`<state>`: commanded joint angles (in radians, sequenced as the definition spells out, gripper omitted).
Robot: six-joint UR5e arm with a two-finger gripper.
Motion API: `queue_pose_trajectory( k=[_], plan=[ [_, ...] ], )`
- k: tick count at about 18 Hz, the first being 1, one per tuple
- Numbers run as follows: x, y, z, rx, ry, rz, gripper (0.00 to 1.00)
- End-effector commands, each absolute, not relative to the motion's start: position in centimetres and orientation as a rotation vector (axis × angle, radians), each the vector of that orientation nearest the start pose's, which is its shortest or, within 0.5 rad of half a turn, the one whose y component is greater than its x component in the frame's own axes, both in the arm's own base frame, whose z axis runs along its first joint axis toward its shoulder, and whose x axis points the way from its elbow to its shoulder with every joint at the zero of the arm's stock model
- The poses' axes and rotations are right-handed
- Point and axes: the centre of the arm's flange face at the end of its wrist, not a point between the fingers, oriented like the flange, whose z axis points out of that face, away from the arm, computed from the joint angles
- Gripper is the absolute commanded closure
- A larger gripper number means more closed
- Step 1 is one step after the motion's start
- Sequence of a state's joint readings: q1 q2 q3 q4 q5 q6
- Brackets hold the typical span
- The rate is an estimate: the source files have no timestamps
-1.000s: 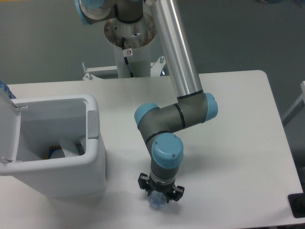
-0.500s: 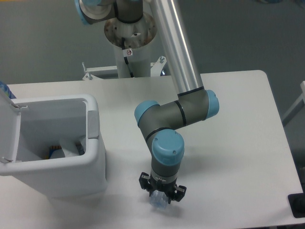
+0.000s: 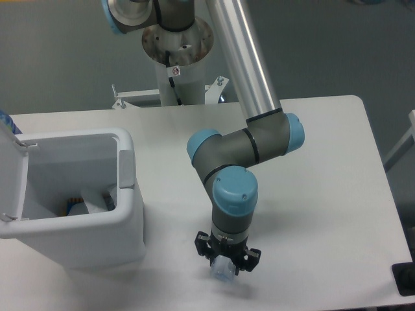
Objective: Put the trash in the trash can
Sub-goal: 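Lift the bottle and carry it over the trash bin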
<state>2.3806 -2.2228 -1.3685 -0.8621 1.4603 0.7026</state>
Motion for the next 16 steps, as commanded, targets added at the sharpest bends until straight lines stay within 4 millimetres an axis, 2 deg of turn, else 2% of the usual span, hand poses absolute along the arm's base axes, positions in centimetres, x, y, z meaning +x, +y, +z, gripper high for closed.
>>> queue_pose_trajectory(
  k=[2,3,4,7,13,16],
  plan=[
    [-44.1,60.9,29.1,-2.824,-0.145,0.187,0.38],
    [-44.1,61.0,30.0,-2.809,-0.141,0.194,0.38],
    [-45.8,60.2,33.7,-2.720,-0.206,0.184,0.38],
    [-46.5,60.2,38.4,-2.592,-0.285,0.154,0.38],
    [-47.3,61.0,47.5,-2.382,-0.416,0.166,0.38],
    [-46.8,60.8,51.8,-2.296,-0.484,0.176,0.38]
  ],
)
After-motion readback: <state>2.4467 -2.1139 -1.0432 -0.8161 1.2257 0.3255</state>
